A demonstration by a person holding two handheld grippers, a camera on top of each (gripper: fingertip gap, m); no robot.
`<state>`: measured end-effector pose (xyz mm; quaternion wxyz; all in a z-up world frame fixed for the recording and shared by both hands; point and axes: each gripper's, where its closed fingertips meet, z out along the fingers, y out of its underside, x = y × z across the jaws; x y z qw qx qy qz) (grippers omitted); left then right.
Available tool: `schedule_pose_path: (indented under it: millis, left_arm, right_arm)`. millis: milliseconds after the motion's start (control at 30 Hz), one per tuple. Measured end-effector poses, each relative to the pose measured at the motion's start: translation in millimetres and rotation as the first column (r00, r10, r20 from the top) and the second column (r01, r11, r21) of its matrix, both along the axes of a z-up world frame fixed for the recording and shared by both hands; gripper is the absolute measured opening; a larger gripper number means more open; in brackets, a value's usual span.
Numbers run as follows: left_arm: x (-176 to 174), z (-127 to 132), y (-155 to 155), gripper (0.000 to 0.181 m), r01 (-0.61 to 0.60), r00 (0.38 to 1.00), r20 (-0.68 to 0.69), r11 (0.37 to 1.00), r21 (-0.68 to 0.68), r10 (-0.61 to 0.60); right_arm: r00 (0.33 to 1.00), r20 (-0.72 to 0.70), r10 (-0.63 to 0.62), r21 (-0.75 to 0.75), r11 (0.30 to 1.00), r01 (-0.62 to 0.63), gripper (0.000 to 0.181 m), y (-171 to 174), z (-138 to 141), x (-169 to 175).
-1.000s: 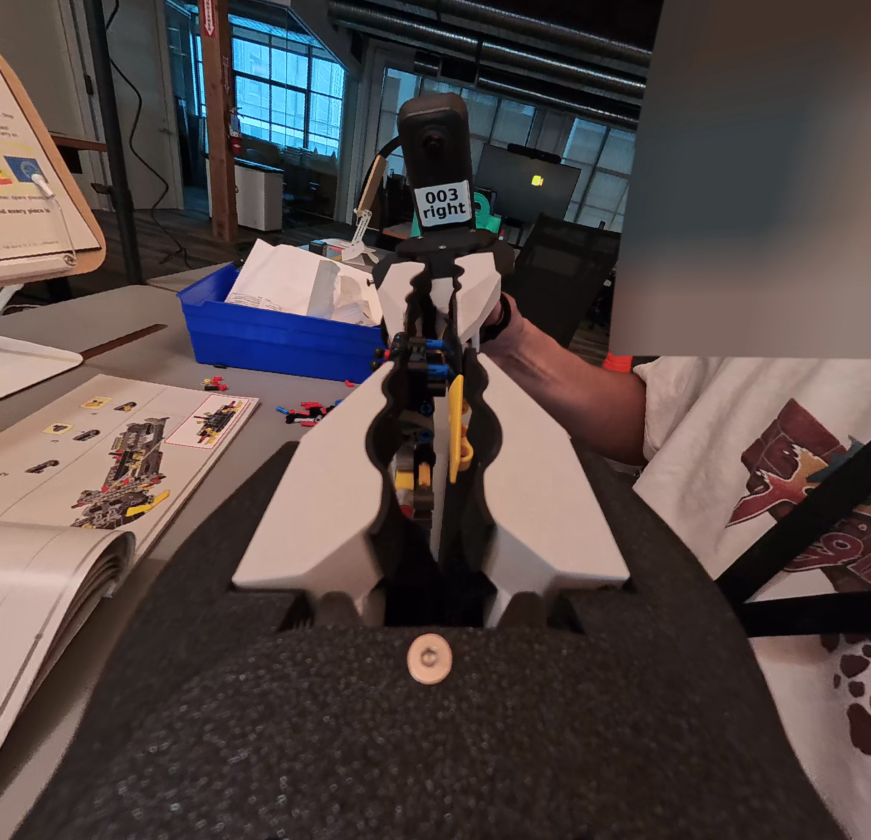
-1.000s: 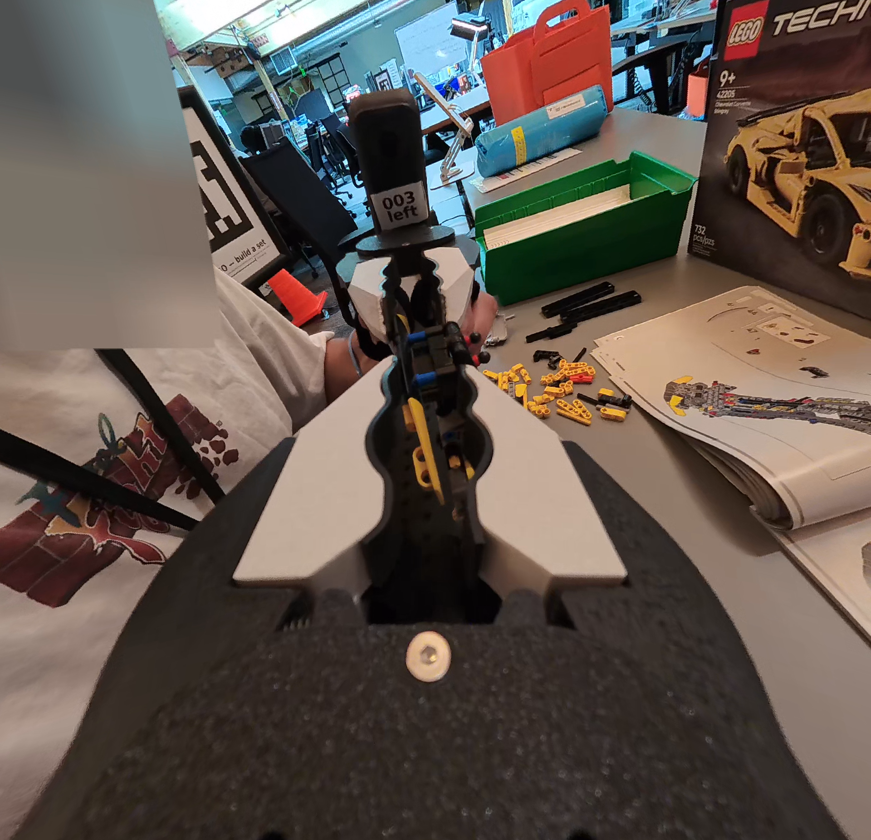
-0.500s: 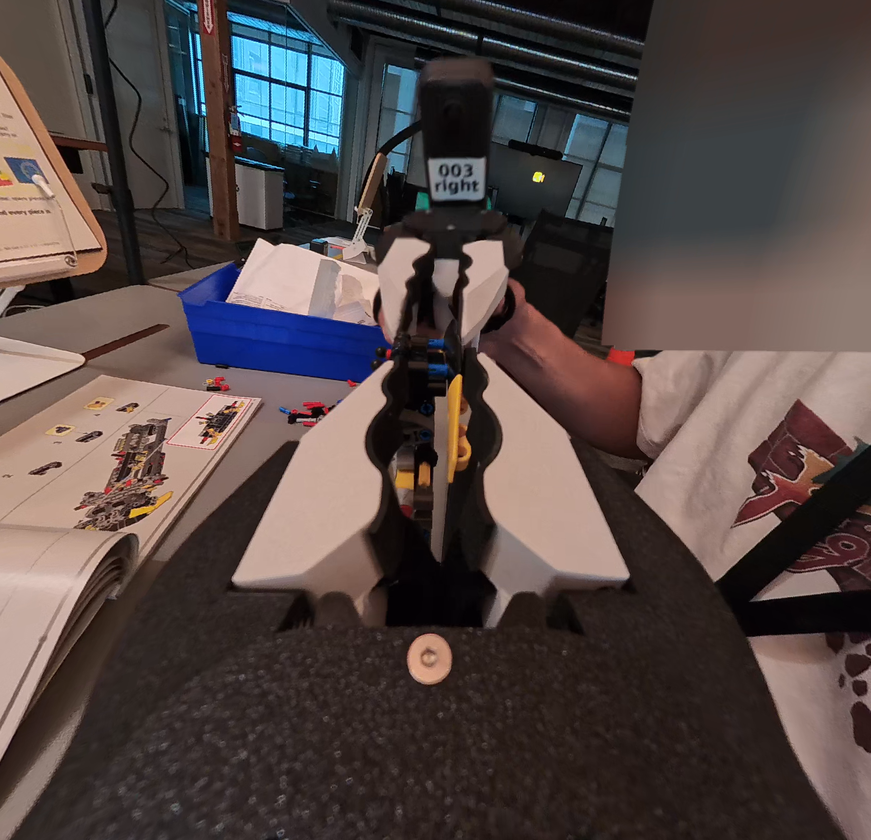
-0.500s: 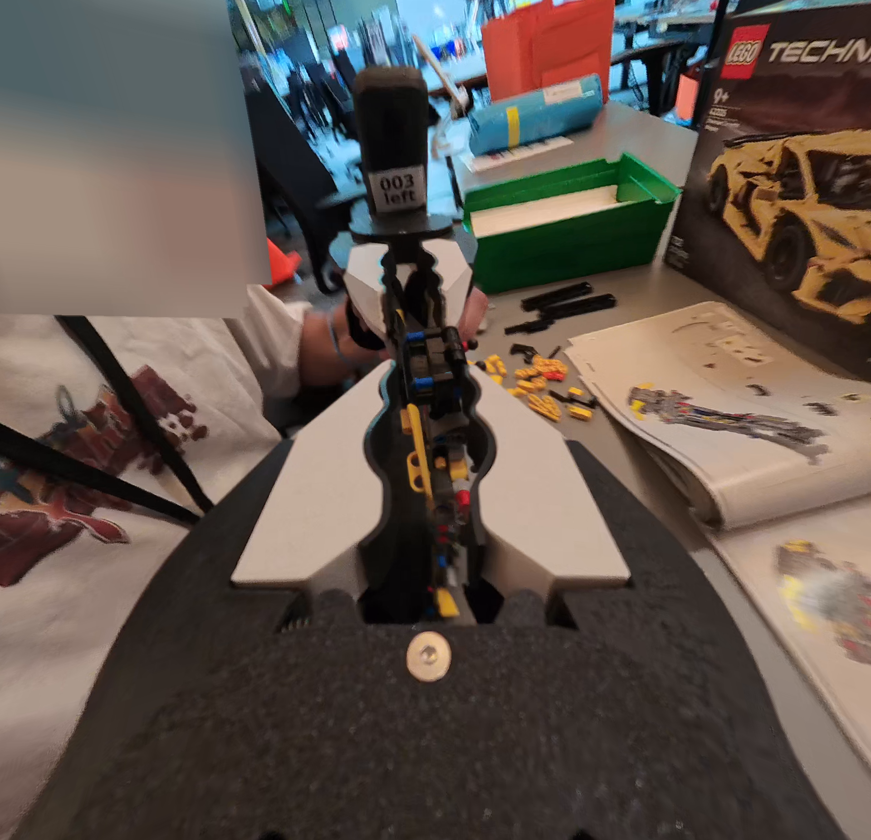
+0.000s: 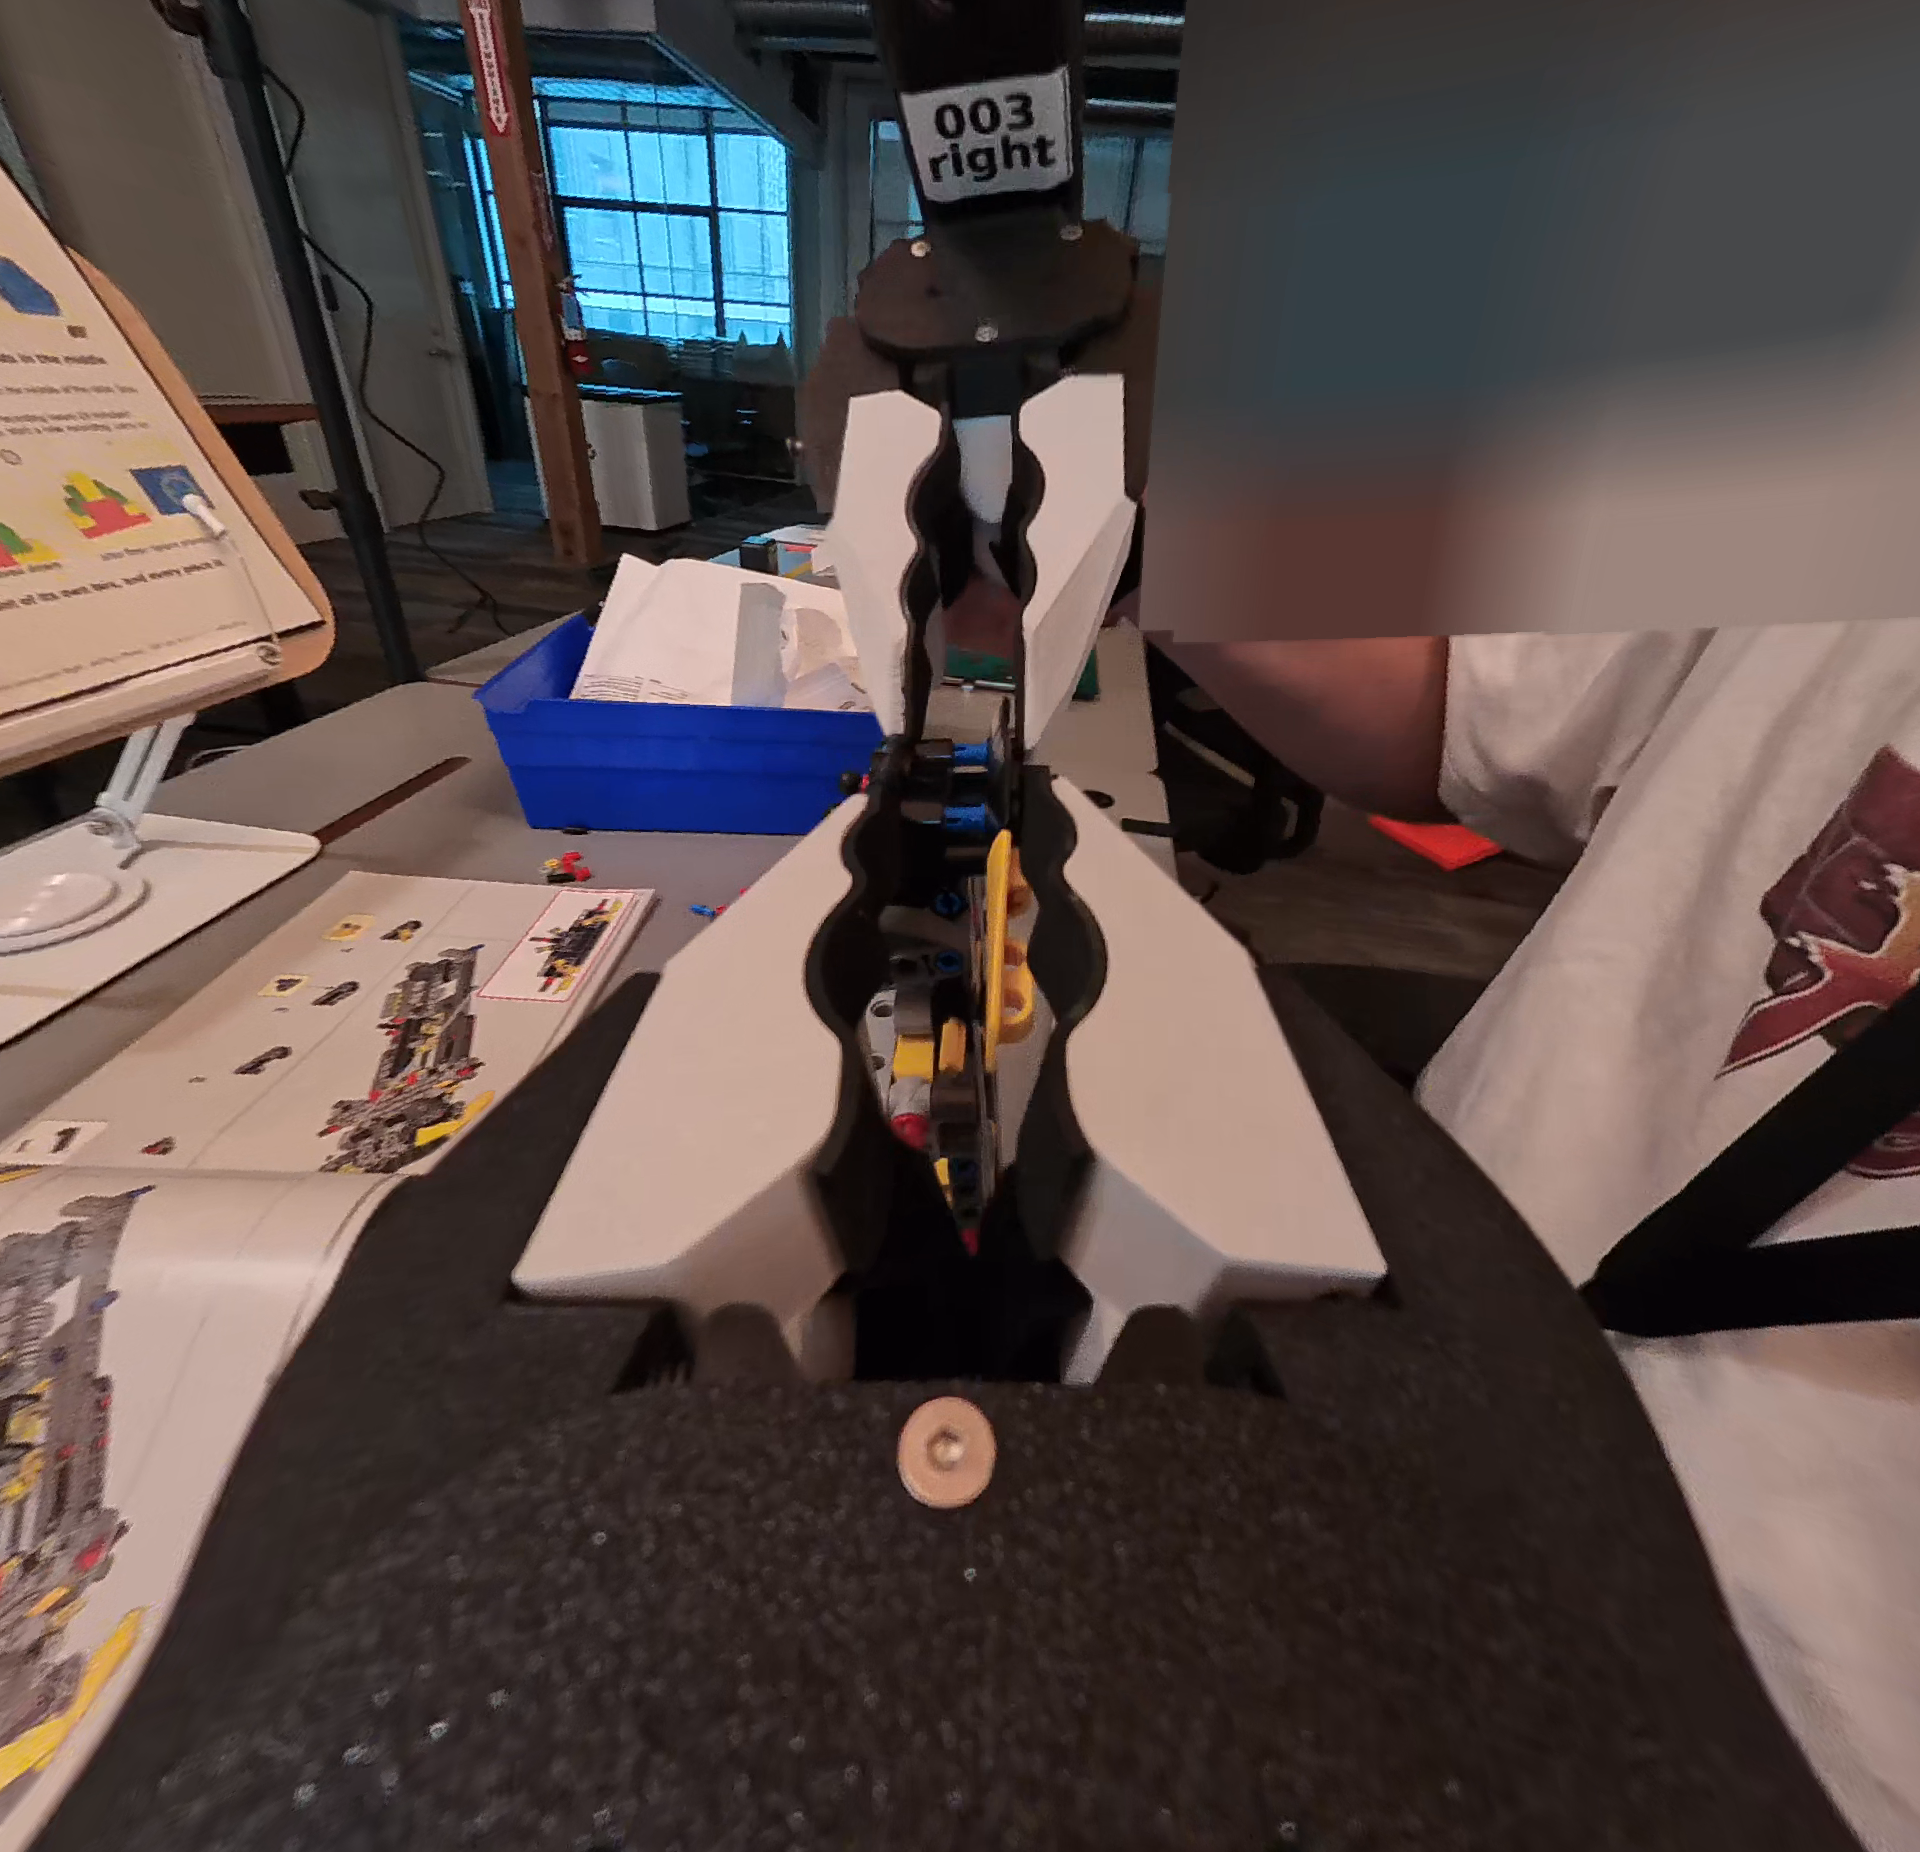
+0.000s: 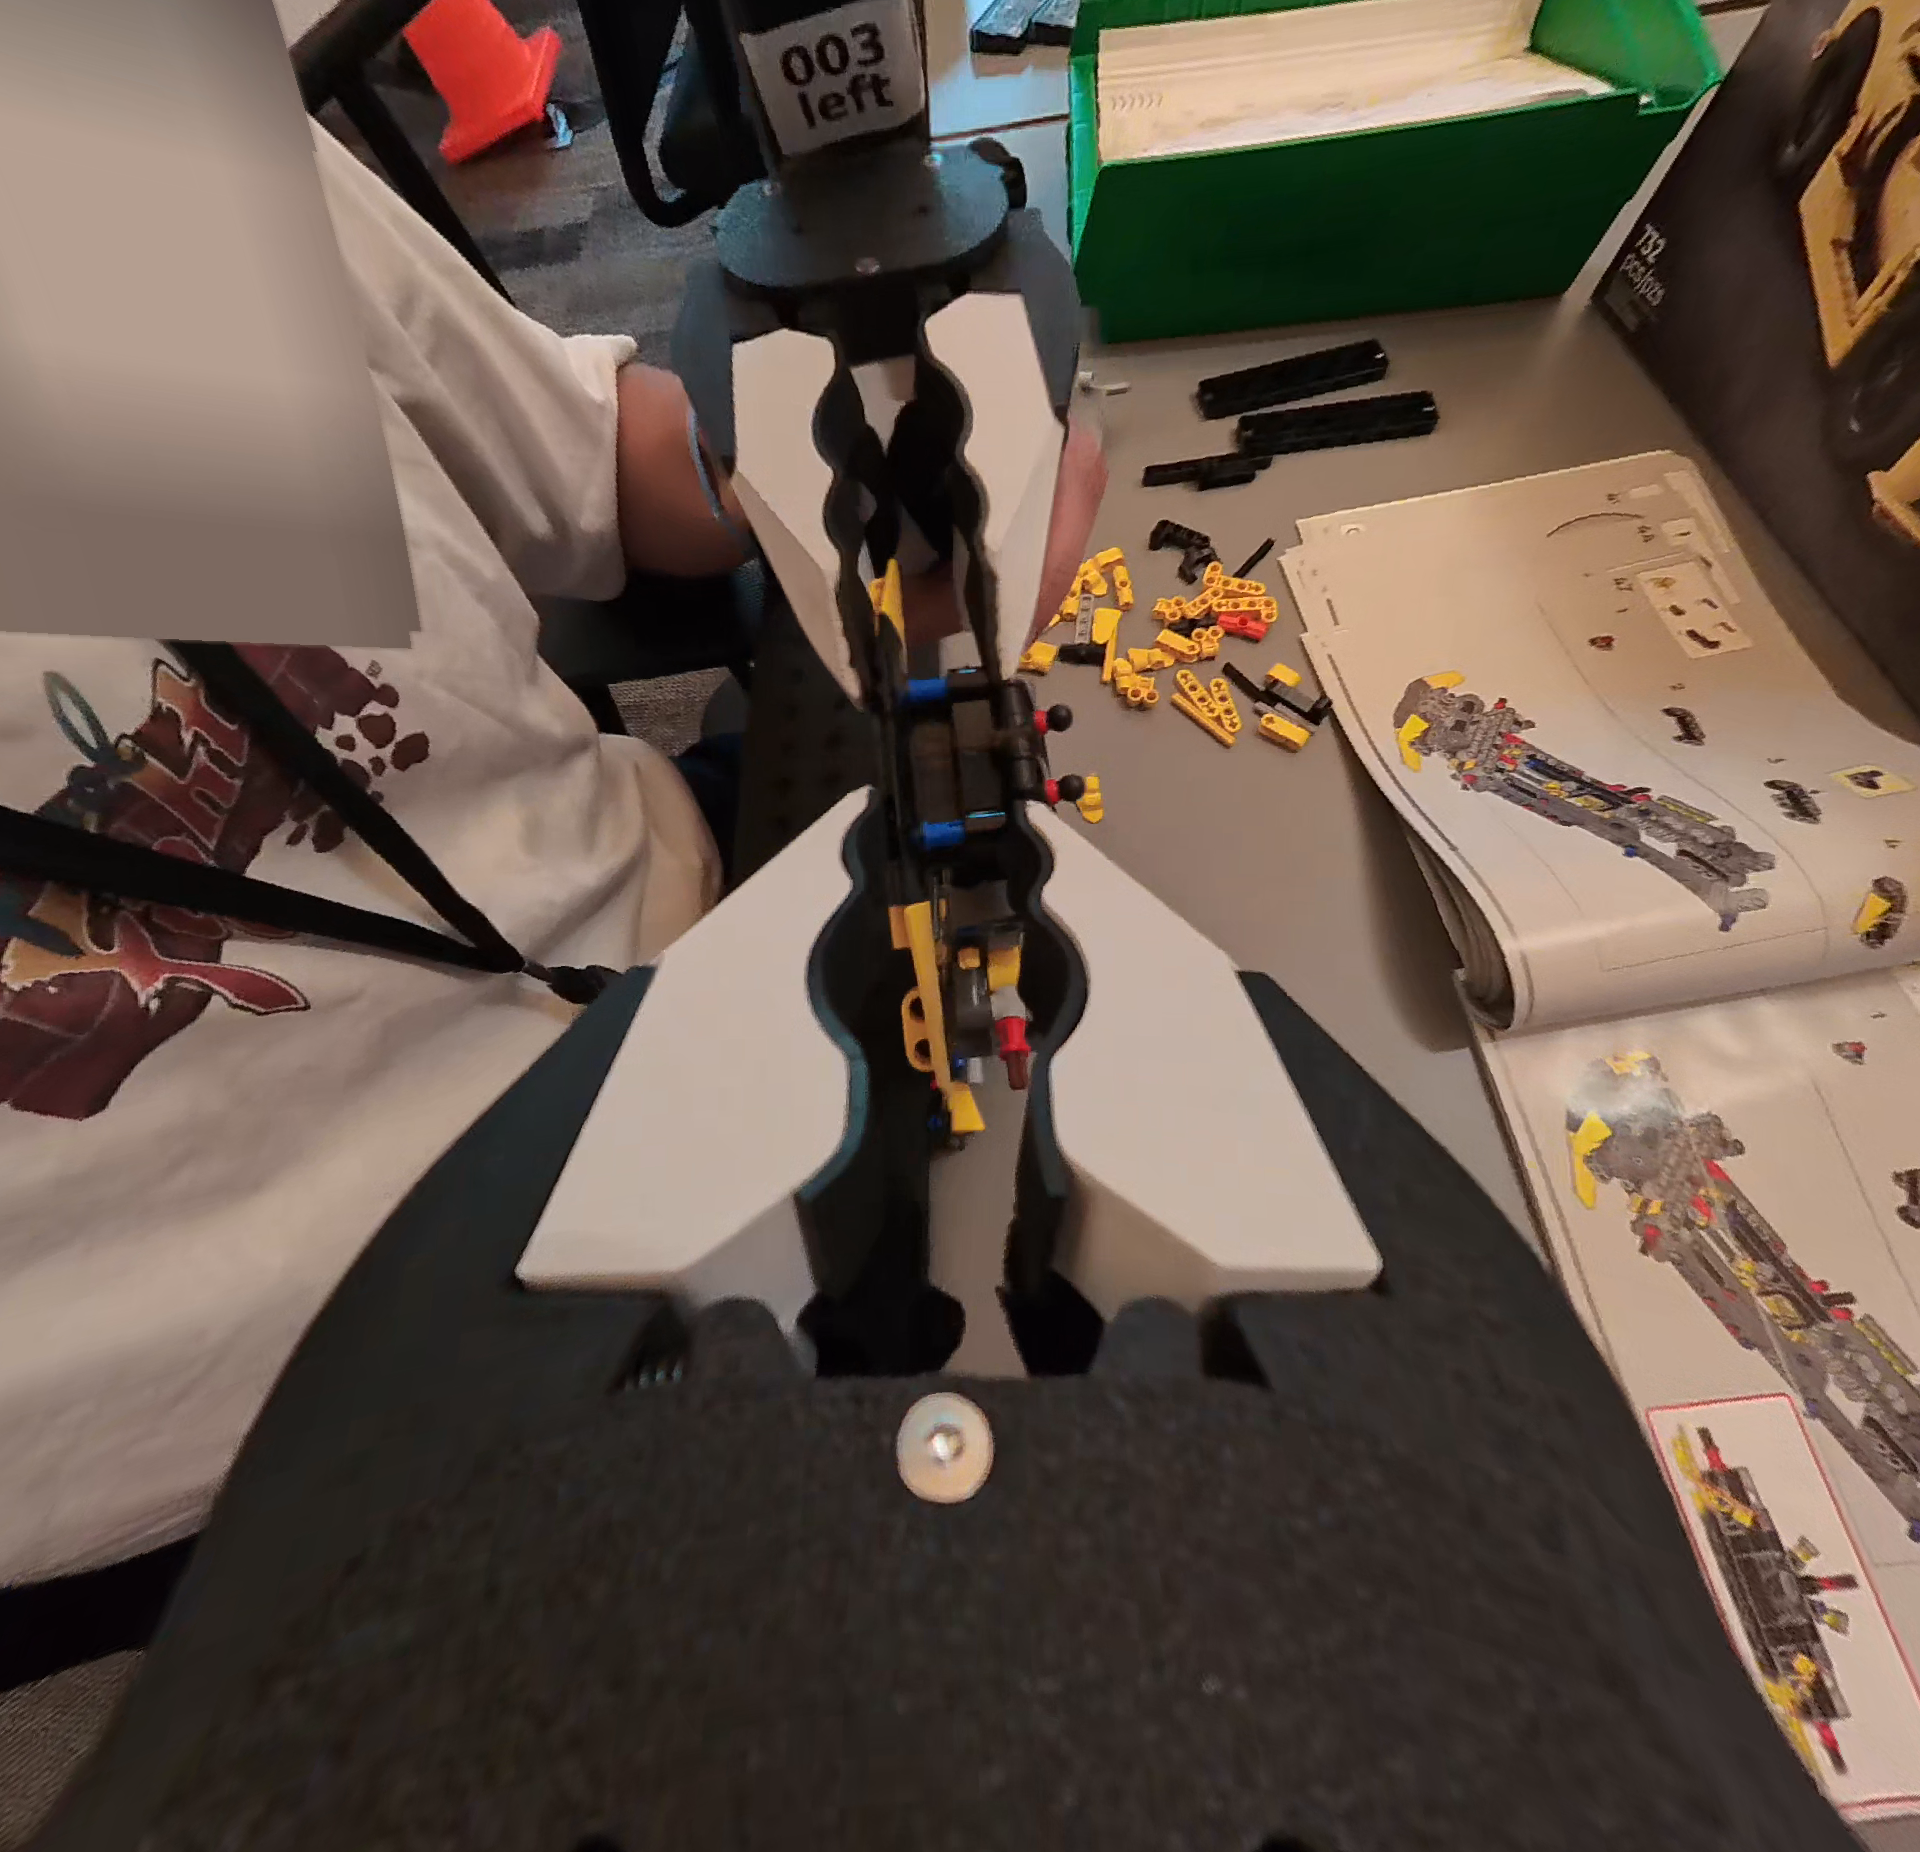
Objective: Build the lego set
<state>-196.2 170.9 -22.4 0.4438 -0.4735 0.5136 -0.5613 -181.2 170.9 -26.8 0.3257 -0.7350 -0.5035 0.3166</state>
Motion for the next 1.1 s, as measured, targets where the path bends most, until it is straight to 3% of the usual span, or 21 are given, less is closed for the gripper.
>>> schedule_pose_path:
  millis: [167,700,867,967,1100]
  left_arm:
    - [1.0,0.1,-0.3,0.021,0.017,1.0,0.021,0.998,-0.052,-0.016]
    - [0.5,-0.3,-4.5,0.022,0.026,1.0,0.0,1.0,-0.004,-0.026]
    - [5.0,3.1,-3.0,0.023,0.015,0.997,0.074,1.0,-0.025,-0.013]
    - [6.4,-6.2,9.2,0.069,-0.007,0.999,0.047,0.999,-0.048,0.009]
    - [26.2,-43.5,4.5,0.061,0.021,0.996,-0.083,0.999,-0.046,-0.025]
  right_arm:
    - [1.0,-0.022,0.005,0.001,1.0,-0.005,0.02,-0.7,0.2,1.1]
    - [0.998,-0.054,0.028,0.033,0.999,-0.026,0.019,-5.4,1.5,0.0]
    - [0.997,-0.075,0.016,0.041,0.999,-0.013,0.019,-4.0,2.3,5.0]
    - [0.993,-0.113,0.017,0.033,0.999,-0.014,0.019,-6.8,3.2,10.2]
    - [0.989,-0.149,0.016,0.041,0.999,-0.01,0.019,-8.2,3.5,18.3]
